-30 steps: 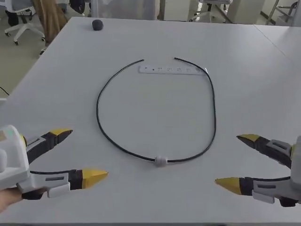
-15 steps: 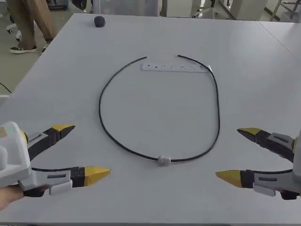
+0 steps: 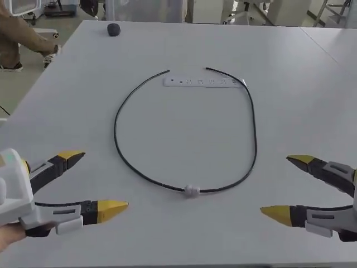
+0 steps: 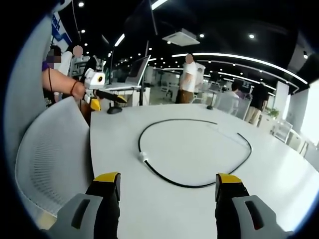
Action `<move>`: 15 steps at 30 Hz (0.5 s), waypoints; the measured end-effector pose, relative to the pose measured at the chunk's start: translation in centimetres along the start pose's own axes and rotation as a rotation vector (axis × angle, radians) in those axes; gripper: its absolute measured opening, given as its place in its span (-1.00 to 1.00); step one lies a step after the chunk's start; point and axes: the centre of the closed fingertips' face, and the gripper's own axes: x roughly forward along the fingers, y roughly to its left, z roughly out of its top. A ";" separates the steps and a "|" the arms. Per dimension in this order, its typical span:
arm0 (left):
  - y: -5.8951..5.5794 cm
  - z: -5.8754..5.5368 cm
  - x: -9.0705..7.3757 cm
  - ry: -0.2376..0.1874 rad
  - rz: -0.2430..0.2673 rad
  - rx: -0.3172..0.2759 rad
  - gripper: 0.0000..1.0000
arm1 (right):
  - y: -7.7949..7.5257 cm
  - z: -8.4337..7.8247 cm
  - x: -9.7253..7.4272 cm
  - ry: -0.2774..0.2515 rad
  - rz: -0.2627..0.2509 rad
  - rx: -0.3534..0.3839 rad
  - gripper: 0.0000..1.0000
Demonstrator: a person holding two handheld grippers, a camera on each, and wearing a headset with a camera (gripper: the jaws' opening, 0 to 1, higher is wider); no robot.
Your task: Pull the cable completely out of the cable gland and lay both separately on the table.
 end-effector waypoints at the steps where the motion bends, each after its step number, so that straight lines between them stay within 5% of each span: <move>1: 0.1 -0.1 0.0 0.003 0.002 -0.002 0.94 | 0.0 0.0 0.0 -0.002 0.003 0.007 0.57; 11: 0.3 -0.3 -0.1 0.010 0.007 -0.005 0.93 | 0.4 -0.1 0.6 0.011 0.016 -0.003 0.56; 15: -0.1 0.5 0.1 -0.009 -0.003 0.008 0.92 | 0.6 -0.1 1.8 0.037 0.060 -0.038 0.54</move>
